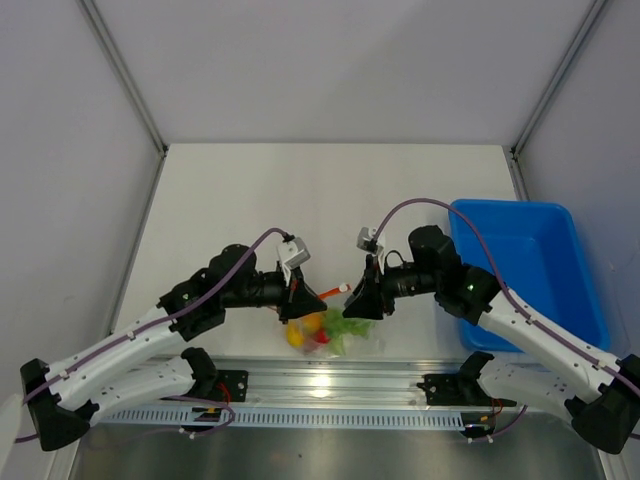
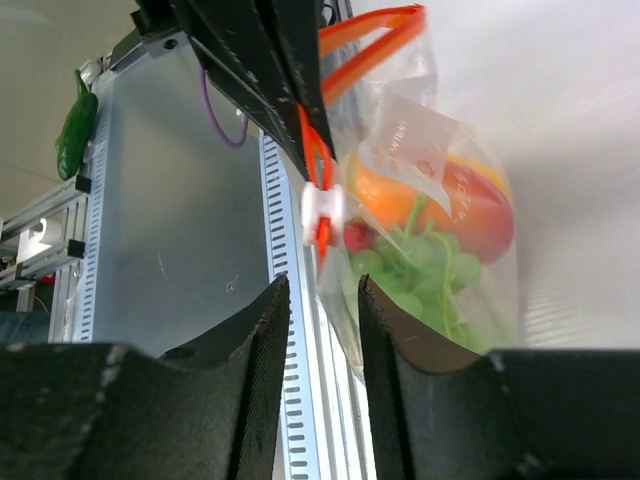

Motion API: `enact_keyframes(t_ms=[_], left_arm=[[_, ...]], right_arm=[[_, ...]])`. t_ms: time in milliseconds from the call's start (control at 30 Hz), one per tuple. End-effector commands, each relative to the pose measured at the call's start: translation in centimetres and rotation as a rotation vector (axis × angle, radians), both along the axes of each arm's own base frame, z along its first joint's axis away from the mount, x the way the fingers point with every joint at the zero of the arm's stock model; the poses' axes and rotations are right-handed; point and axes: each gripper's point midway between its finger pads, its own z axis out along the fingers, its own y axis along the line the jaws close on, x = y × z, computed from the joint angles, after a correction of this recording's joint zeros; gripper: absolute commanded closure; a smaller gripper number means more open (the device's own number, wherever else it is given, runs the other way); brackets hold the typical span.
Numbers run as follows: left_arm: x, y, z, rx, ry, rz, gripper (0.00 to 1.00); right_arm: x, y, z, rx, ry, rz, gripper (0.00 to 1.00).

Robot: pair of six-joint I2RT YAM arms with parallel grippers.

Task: Place the food in the zip-top bag and seal the zipper
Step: Zip the zipper food storage bag at the center of the board.

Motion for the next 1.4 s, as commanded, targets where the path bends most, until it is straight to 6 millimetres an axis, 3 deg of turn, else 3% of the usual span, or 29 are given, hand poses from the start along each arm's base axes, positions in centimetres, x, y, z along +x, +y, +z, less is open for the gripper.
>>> enact_keyframes(t_ms=[0, 267, 300, 400, 567, 633, 767, 933, 967, 1100, 1133, 1167, 1233, 1367], left_arm=[[0.1, -0.3, 2.1, -0.086, -0.018, 0.006, 0.99], [-0.8, -0.4, 2.2, -0.103, -0.013, -0.038, 0.99], [-0.8, -0.4, 2.2, -0.104, -0.012, -0.039, 1.00], [-0.7, -0.3, 2.2, -0.100, -0.017, -0.033, 1.00], [-0.6, 0.0, 2.4, -0.105, -0.026, -0.019, 0.99], [-0.6, 0.0, 2.5, -0.108, -0.032, -0.015, 1.00], [-0.6, 0.1, 2.4, -0.103, -0.026, -0.014, 1.00], [-0.6, 0.2, 2.4, -0.107, -0.029, -0.007, 0.99], [-0.7, 0.2, 2.4, -0.105, -0.027, -0.007, 0.99], [-0.9, 0.2, 2.5, -0.110, -0.023, -0.020, 1.00], [-0.9, 0.1, 2.6, -0.109, -0.021, -0.023, 0.95], [-0.8, 0.1, 3.1, -0.117, -0.030, -0.021, 0.67], [-0.9, 0.1, 3.7, -0.115, -0.039, -0.031, 0.47], [-0.2, 0.1, 5.8, -0.131, -0.081, -0.006, 0.28]], right_arm=[[1.1, 1.0, 2.1, 0.113, -0.038, -0.041, 0.66], [1.4, 2.1, 2.9, 0.158, -0.020, -0.018, 0.70], [1.4, 2.2, 3.0, 0.162, -0.022, -0.012, 0.74], [1.2, 2.4, 3.0, 0.163, -0.013, 0.004, 1.00], [1.4, 2.1, 2.3, 0.150, -0.011, -0.020, 1.00], [1.3, 2.0, 2.2, 0.150, -0.011, -0.024, 0.84], [1.3, 1.7, 1.7, 0.139, -0.007, -0.039, 0.78], [1.2, 1.5, 1.6, 0.151, -0.002, -0.047, 0.85], [1.3, 1.6, 1.9, 0.164, -0.007, -0.051, 1.00], [1.1, 1.7, 3.1, 0.222, -0.016, -0.047, 1.00], [1.0, 1.8, 3.0, 0.226, -0.011, -0.047, 1.00], [0.9, 1.8, 3.2, 0.233, -0.011, -0.046, 1.00], [1.2, 1.8, 3.1, 0.229, -0.016, -0.062, 1.00], [0.7, 1.9, 3.2, 0.239, -0.031, -0.051, 1.00]])
